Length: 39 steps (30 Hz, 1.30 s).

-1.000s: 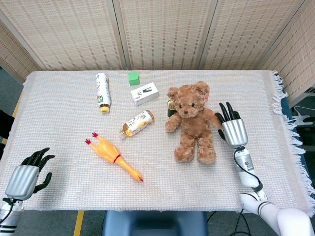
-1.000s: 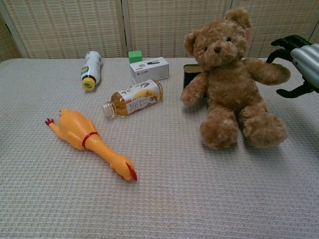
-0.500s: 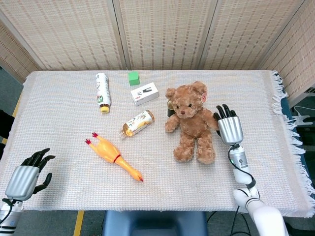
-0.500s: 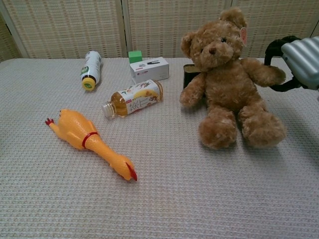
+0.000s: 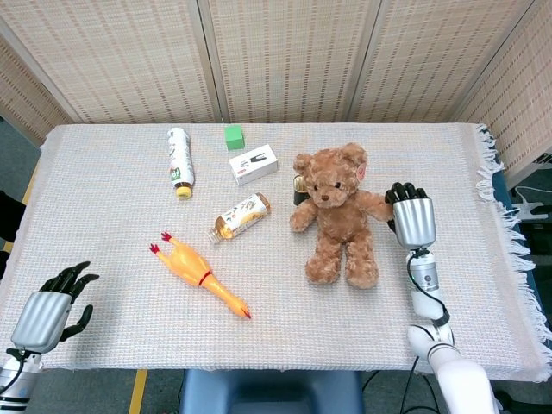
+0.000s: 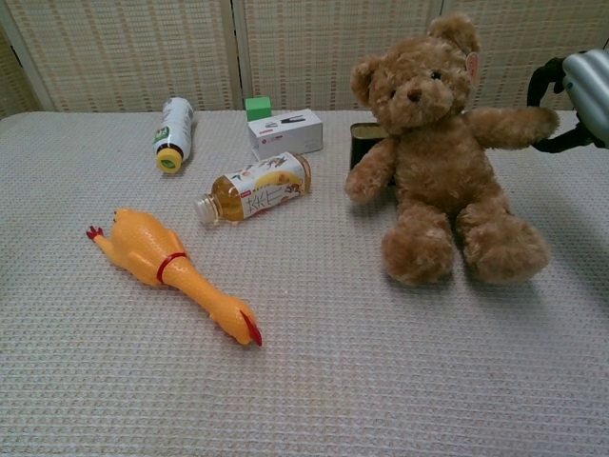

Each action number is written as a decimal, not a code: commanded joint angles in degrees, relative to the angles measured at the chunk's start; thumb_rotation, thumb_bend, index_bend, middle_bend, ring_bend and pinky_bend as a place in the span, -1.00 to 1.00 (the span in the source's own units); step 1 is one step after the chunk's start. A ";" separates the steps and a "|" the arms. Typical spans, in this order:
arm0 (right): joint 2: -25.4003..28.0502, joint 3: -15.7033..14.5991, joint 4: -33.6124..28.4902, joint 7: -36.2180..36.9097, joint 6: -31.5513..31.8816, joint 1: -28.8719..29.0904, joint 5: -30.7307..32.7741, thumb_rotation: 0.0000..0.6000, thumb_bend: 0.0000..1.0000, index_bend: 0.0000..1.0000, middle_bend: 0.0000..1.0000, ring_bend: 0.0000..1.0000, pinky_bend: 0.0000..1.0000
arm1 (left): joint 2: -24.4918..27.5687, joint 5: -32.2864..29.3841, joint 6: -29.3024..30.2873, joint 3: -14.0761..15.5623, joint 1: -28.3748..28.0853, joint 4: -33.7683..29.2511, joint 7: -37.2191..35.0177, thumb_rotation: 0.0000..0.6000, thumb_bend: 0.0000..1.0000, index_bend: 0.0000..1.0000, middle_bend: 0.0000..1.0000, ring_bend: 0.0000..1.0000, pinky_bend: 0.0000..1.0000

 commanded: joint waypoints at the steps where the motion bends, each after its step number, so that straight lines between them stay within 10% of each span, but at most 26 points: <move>1: -0.06 -0.94 0.54 -0.19 -1.61 -0.37 -0.32 1.00 -0.77 0.30 -0.16 -0.24 0.12 | 0.11 -0.02 -0.03 0.01 -0.02 -0.13 -0.02 1.00 -0.11 -0.52 -0.81 -0.73 -0.40; 39: -0.59 -1.36 0.70 0.78 -0.35 -0.13 1.60 1.00 -0.76 0.30 -0.16 -0.23 0.17 | 0.28 0.36 -0.05 0.36 0.03 -0.33 -0.10 1.00 -0.11 -0.52 -0.79 -0.72 -0.38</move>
